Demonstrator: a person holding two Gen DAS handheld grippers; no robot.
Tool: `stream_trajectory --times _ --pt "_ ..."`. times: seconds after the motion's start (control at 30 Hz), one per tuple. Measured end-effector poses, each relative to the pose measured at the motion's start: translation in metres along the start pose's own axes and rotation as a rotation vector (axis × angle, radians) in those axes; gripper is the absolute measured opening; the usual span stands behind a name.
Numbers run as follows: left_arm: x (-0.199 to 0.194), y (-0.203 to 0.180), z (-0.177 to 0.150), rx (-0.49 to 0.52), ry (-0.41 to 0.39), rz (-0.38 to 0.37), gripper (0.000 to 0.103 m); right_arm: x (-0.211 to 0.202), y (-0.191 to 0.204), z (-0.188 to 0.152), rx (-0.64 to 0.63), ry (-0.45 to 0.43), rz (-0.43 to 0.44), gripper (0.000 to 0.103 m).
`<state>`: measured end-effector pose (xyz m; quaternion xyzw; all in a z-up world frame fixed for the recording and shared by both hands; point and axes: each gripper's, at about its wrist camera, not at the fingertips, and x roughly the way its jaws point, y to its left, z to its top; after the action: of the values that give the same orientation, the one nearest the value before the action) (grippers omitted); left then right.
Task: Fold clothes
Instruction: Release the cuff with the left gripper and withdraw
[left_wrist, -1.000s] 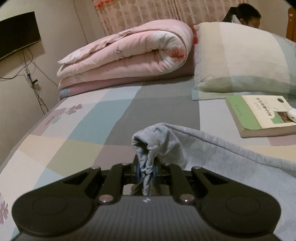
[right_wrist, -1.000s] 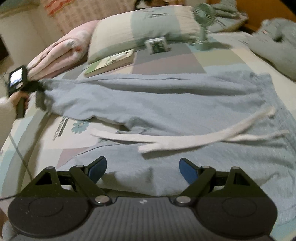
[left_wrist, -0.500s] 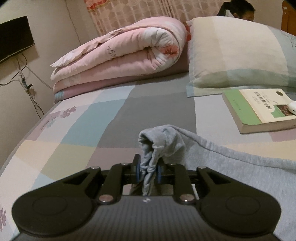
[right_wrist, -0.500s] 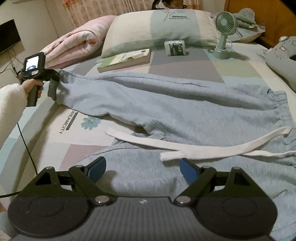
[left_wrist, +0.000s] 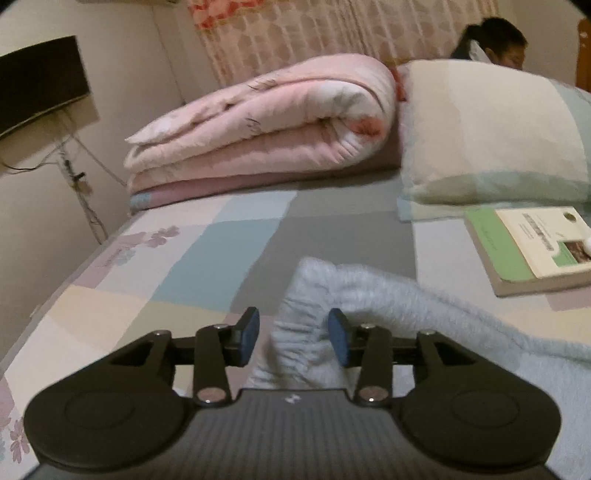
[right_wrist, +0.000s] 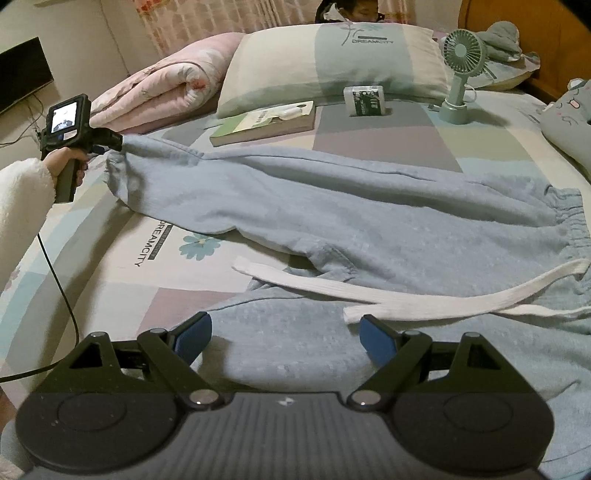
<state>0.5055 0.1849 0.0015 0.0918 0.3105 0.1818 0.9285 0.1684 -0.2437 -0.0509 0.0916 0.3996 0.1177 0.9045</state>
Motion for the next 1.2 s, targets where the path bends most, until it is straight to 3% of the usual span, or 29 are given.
stream_trajectory --times 0.17,0.3,0.53,0.67,0.77,0.87,0.93,0.97,1.03,1.2 --pt "0.0 0.009 -0.001 -0.006 -0.001 0.003 0.049 0.001 0.001 0.0 0.005 0.005 0.003 0.091" --pt "0.01 0.017 -0.017 -0.052 0.066 -0.036 0.049 0.002 0.003 0.001 0.001 0.006 0.005 0.091" --pt "0.035 0.059 -0.083 -0.412 0.281 -0.22 0.048 0.0 0.001 -0.001 0.009 0.007 0.021 0.091" --pt "0.043 0.078 -0.117 -0.572 0.305 -0.253 0.047 -0.001 0.0 -0.001 0.009 0.007 0.012 0.091" --pt "0.048 0.085 -0.129 -0.679 0.259 -0.289 0.048 -0.001 -0.001 -0.001 0.007 0.009 0.002 0.091" --pt "0.051 0.077 -0.125 -0.634 0.233 -0.228 0.045 -0.002 -0.003 -0.001 0.005 0.011 -0.009 0.091" --pt "0.05 0.069 -0.119 -0.528 0.238 -0.073 0.03 -0.002 -0.004 -0.001 0.003 0.013 -0.016 0.091" --pt "0.05 0.066 -0.117 -0.499 0.241 -0.012 0.03 -0.002 -0.005 -0.001 0.003 0.013 -0.019 0.091" --pt "0.047 0.069 -0.119 -0.492 0.246 0.014 0.03 -0.003 -0.006 0.0 0.001 0.015 -0.026 0.091" --pt "0.025 0.071 -0.117 -0.458 0.245 -0.057 0.032 -0.012 -0.016 0.005 -0.024 0.009 -0.069 0.091"
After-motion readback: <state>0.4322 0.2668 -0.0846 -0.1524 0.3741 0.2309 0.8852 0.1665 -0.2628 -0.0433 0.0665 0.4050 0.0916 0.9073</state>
